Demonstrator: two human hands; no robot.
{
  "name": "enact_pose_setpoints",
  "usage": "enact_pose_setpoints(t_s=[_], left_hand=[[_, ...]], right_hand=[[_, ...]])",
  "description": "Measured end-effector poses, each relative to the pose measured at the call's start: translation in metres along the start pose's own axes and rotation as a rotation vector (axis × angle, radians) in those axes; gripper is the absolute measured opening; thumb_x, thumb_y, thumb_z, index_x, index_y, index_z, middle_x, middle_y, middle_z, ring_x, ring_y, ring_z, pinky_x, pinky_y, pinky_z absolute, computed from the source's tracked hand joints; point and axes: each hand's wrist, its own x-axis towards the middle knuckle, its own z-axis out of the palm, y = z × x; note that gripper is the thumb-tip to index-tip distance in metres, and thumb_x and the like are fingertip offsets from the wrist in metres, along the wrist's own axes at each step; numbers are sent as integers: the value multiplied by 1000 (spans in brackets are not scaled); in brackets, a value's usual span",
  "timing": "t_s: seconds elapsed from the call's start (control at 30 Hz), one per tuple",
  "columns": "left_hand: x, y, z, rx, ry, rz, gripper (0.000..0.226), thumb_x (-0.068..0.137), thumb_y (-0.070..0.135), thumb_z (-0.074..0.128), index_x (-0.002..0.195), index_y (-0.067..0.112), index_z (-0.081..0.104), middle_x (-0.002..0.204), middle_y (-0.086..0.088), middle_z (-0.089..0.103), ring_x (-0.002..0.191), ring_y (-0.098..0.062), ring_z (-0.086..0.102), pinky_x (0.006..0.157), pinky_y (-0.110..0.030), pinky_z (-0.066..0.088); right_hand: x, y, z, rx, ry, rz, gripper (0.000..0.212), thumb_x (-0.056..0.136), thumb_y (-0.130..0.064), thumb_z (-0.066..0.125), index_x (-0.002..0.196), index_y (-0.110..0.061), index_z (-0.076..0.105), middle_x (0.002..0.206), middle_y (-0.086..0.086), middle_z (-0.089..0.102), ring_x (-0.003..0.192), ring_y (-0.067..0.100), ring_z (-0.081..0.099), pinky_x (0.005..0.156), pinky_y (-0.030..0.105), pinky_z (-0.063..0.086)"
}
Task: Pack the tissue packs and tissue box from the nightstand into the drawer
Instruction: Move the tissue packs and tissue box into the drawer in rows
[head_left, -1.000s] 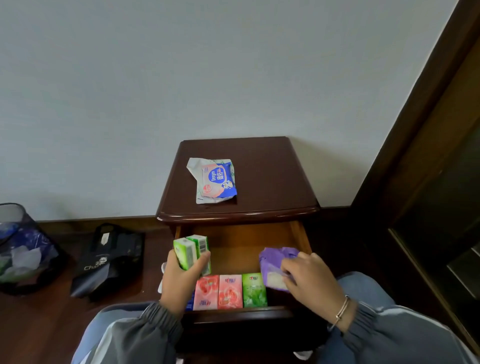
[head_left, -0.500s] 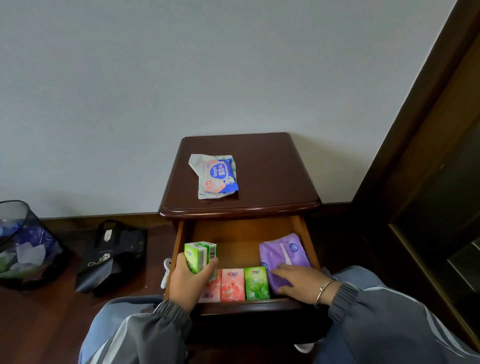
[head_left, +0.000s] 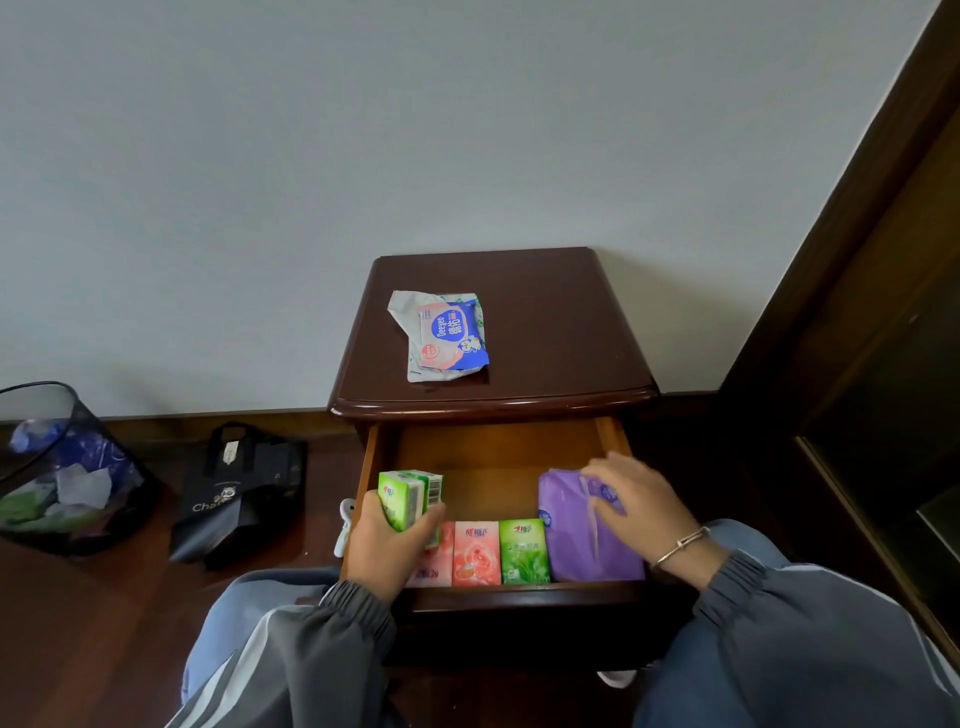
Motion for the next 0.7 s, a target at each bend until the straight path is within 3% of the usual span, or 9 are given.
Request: enact_pose_setpoints(t_s=[0.07, 0.2, 0.3, 0.4, 0.5, 0.6, 0.7], left_hand=[[1, 1, -1, 7, 14, 3, 44, 71, 43, 79, 93, 19, 50, 89, 0, 66, 74, -9, 64, 55, -20, 45], [11, 10, -7, 78, 87, 52, 43, 71, 44, 79, 88, 21, 46, 85, -1, 63, 75, -17, 64, 65, -36, 55], [30, 24, -15, 226, 47, 105, 42, 73, 43, 78, 88, 23, 44, 83, 4, 61, 74, -14, 63, 65, -36, 56], [49, 37, -15, 449, -15, 73, 47, 74, 47, 75, 95, 20, 43, 87, 3, 58, 75, -14, 62, 65, -33, 55], [58, 41, 0, 575, -16, -6, 52, 73, 51, 72, 96, 19, 38, 90, 2, 55, 78, -20, 59, 66, -33, 48], [65, 39, 19, 625, -34, -119, 56, 74, 50, 70, 102, 18, 33, 95, -2, 58, 93, -27, 64, 85, -42, 50], [69, 28, 31, 697, -81, -242, 78, 76, 50, 69, 130, 13, 27, 111, -7, 63, 106, -28, 63, 101, -48, 44]], right_hand=[[9, 12, -4, -55, 87, 123, 51, 89, -27, 58, 137, -16, 44, 147, 6, 40, 141, 25, 27, 112, 38, 29], [27, 24, 2, 137, -44, 417, 75, 93, -30, 53, 149, -4, 10, 156, 17, 14, 145, 30, 15, 116, 36, 18], [38, 18, 11, 309, -110, 477, 66, 98, -23, 43, 149, -3, 5, 156, 17, 15, 142, 31, 24, 113, 35, 25], [43, 15, 17, 305, -69, 528, 62, 99, -15, 39, 149, -5, 5, 150, 21, 29, 131, 35, 42, 103, 38, 38], [43, 17, 22, 226, -107, 537, 75, 93, -1, 43, 149, -8, -5, 151, 20, 25, 128, 36, 43, 104, 43, 37], [42, 17, 24, 169, -146, 568, 86, 88, 5, 46, 149, -13, -12, 155, 15, 17, 130, 36, 41, 106, 45, 35], [43, 17, 25, 120, -155, 575, 87, 88, 3, 47, 148, -14, -14, 154, 14, 18, 124, 36, 47, 102, 45, 39]])
